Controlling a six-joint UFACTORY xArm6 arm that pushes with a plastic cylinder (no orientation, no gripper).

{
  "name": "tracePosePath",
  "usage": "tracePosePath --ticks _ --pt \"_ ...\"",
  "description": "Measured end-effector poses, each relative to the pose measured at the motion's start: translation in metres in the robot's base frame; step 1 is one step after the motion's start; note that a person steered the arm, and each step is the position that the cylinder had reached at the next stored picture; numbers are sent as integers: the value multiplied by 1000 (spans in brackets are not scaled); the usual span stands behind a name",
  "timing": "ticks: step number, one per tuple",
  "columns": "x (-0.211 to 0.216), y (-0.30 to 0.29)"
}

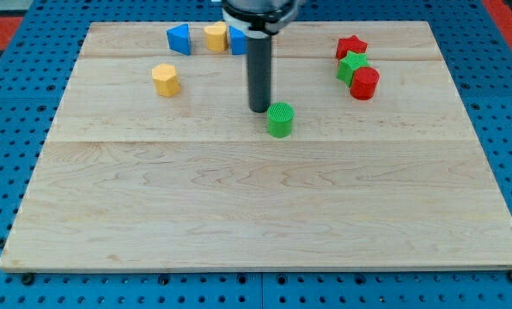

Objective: Move the green star into the green circle

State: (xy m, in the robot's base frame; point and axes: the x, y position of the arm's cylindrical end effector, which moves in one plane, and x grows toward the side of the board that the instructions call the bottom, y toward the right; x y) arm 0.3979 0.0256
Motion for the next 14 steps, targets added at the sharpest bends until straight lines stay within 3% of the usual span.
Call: tracePosePath --ticks 1,2,3,4,5,7,8,9,14 --pt "49 25" --pt "33 71" --pt "-15 185" --pt "-79 223" --pt "-127 148" --pt "-78 48" --pt "-55 55" --pt "-81 55" --pt "-108 199"
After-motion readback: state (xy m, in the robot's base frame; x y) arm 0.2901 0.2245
